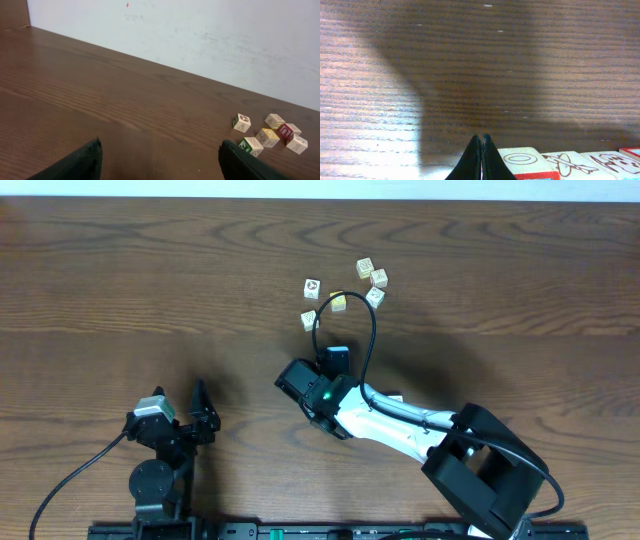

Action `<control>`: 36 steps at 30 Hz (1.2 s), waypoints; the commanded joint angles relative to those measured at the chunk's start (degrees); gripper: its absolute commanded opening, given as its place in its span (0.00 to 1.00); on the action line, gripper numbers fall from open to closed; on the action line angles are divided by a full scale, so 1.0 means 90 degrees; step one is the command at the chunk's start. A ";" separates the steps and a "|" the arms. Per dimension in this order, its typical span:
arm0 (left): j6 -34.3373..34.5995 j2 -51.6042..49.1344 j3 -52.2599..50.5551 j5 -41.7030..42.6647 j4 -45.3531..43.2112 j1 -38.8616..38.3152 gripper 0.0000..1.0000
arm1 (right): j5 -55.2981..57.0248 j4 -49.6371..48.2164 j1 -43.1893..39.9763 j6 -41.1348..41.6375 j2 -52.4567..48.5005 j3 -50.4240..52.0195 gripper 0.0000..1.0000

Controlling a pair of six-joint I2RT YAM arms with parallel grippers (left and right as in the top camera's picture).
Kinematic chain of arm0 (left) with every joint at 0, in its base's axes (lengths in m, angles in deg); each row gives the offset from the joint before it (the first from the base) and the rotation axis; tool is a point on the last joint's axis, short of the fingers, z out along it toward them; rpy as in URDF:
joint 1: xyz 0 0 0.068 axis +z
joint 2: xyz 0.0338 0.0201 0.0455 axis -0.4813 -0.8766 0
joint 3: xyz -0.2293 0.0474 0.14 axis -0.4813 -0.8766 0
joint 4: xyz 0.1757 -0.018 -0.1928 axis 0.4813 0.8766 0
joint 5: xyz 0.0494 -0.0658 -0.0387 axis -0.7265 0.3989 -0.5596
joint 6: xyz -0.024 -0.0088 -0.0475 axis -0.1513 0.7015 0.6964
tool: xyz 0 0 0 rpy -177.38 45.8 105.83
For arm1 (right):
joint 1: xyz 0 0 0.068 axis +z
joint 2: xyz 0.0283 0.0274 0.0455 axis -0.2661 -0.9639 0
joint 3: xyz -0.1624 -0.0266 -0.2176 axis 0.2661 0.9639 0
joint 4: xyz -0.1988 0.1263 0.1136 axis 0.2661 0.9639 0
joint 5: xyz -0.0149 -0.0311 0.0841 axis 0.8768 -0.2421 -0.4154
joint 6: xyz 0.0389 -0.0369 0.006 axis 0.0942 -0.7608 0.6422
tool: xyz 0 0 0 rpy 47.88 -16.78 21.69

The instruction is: Lift 4 blocks

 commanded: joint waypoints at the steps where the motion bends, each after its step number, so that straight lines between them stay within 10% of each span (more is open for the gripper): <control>1: -0.0036 0.0010 -0.0085 -0.0192 0.0267 -0.0007 0.75 | 0.0202 -0.0044 -0.0027 0.0168 -0.0075 -0.0029 0.01; 36: -0.0036 0.0010 -0.0085 -0.0192 0.0267 -0.0007 0.75 | -0.1161 -0.0452 -0.1073 -0.0787 -0.0075 -0.0078 0.01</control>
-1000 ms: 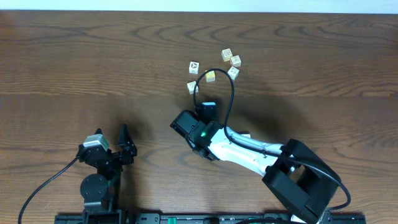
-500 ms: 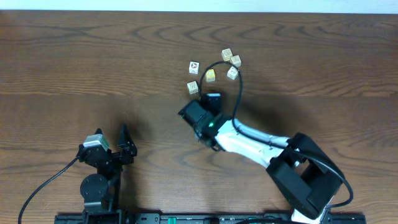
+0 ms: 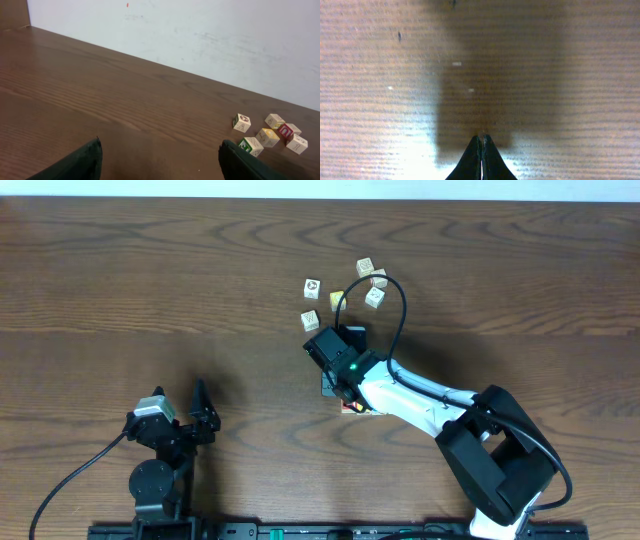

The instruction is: Lift 4 blocks

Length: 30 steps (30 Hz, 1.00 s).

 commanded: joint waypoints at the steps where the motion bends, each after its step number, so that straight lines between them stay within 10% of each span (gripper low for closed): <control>1: -0.0036 0.0010 -0.0085 -0.0192 0.0267 -0.0007 0.75 | -0.0124 0.0107 0.0044 -0.0058 -0.0058 -0.0078 0.01; 30: -0.0036 0.0010 -0.0085 -0.0192 0.0267 -0.0007 0.75 | -0.0362 0.0466 0.0066 -0.0034 -0.0058 -0.0078 0.01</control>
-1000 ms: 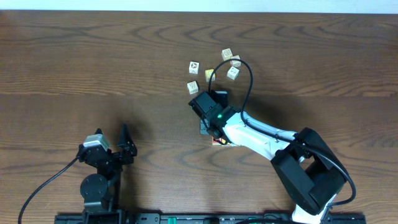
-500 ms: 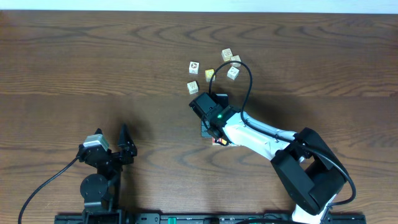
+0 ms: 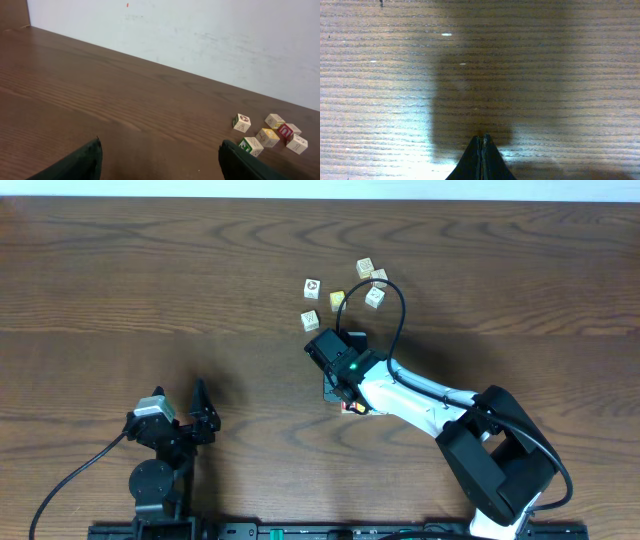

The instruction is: Lift 4 blocks

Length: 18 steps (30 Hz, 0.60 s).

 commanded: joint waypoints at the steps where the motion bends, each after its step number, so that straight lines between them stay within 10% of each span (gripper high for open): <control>1: -0.0036 0.0010 -0.0085 -0.0192 0.0267 -0.0007 0.75 | -0.0129 0.0049 0.0061 -0.0034 -0.0058 -0.0053 0.01; 18: -0.0036 0.0010 -0.0085 -0.0192 0.0267 -0.0007 0.75 | -0.0245 0.0160 0.0061 0.0112 -0.0058 -0.0053 0.01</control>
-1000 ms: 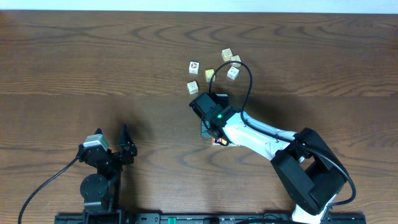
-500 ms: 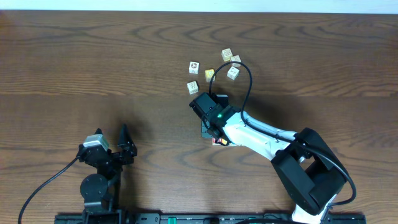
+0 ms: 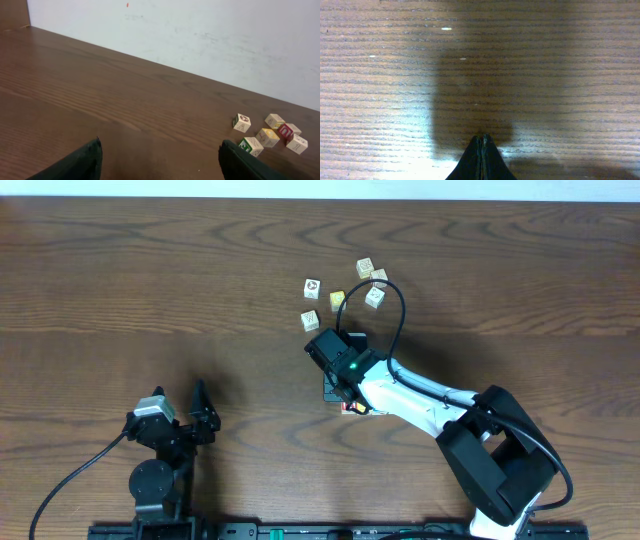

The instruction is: Lift 4 blocks

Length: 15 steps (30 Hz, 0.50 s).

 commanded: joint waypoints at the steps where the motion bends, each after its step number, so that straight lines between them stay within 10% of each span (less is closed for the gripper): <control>1: -0.0036 0.0010 -0.0085 -0.0192 0.0270 -0.0007 0.75 | -0.0143 0.0095 0.0061 0.0104 -0.0058 -0.0032 0.01; 15: -0.0036 0.0010 -0.0085 -0.0192 0.0267 -0.0007 0.75 | -0.0073 0.0092 0.0061 0.0163 -0.0058 -0.0032 0.01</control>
